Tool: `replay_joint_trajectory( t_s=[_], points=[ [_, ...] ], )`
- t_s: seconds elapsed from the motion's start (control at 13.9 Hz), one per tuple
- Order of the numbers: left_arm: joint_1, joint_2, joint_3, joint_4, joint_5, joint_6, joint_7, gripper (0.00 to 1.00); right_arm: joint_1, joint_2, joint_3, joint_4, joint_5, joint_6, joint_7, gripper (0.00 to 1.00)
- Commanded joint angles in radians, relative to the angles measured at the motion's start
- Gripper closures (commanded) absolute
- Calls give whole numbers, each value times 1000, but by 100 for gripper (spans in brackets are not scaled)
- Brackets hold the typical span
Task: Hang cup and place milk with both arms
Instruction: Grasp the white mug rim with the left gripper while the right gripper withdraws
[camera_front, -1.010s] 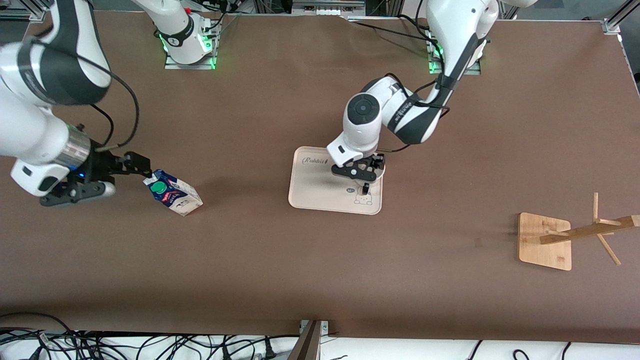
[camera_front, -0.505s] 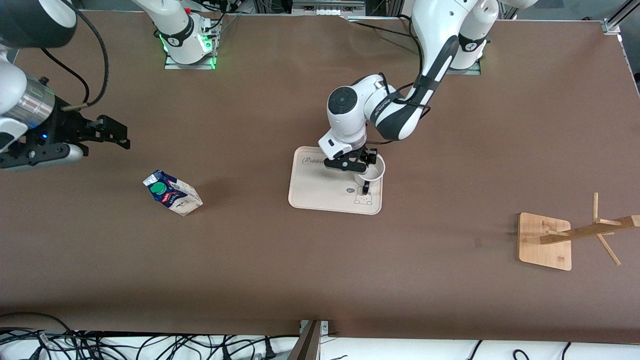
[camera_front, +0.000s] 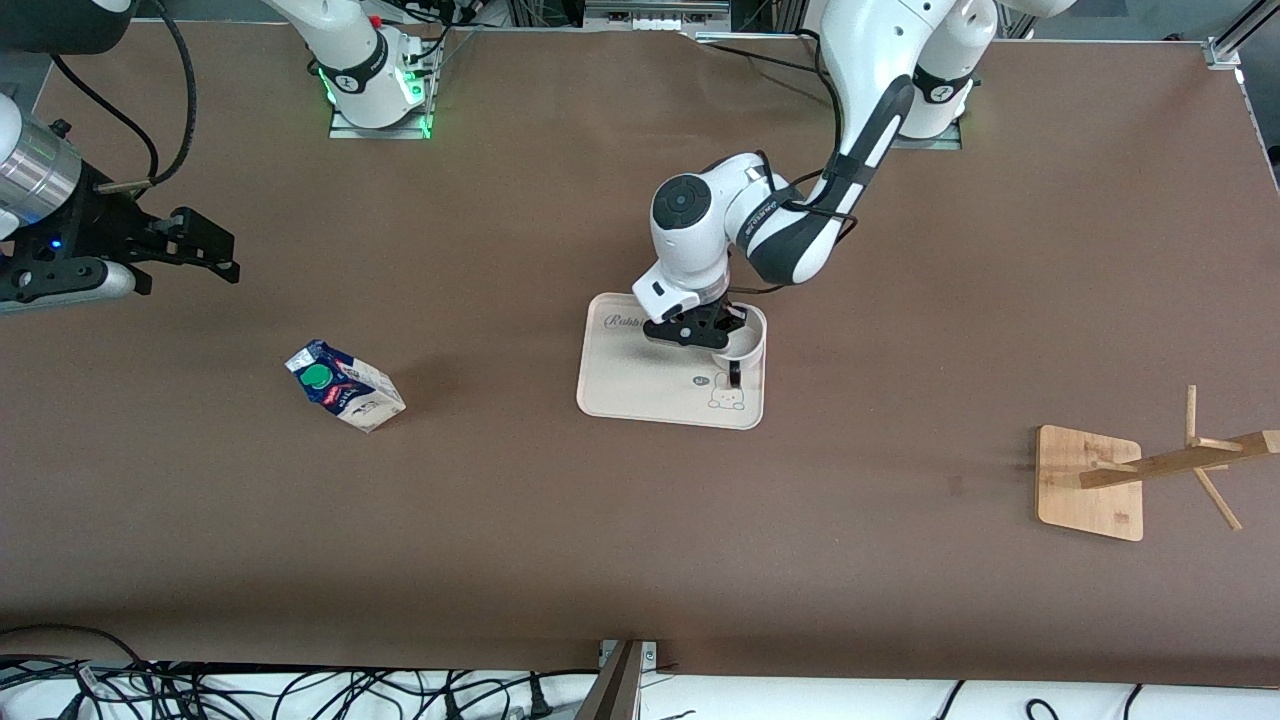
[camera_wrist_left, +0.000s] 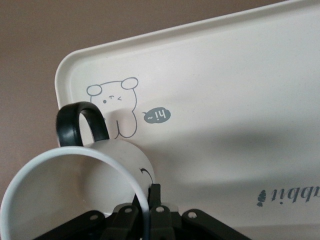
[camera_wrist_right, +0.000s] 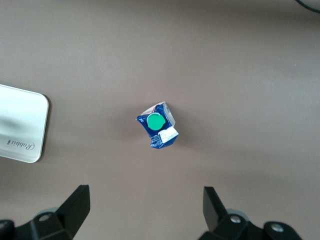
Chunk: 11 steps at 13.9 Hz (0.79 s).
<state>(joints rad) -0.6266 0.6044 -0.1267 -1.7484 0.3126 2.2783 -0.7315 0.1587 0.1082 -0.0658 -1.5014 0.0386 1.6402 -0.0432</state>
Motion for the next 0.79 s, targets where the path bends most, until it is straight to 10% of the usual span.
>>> replay_joint_trajectory(
  t_s=[0.0, 0.72],
  points=[
    [-5, -12, 7, 43, 13, -22, -11, 100, -7, 14, 7, 12, -23, 16, 16, 0],
    [165, -187, 7, 260, -116, -386, 73, 100, 8, 18, 17, 12, -17, 24, 16, 0]
  ],
)
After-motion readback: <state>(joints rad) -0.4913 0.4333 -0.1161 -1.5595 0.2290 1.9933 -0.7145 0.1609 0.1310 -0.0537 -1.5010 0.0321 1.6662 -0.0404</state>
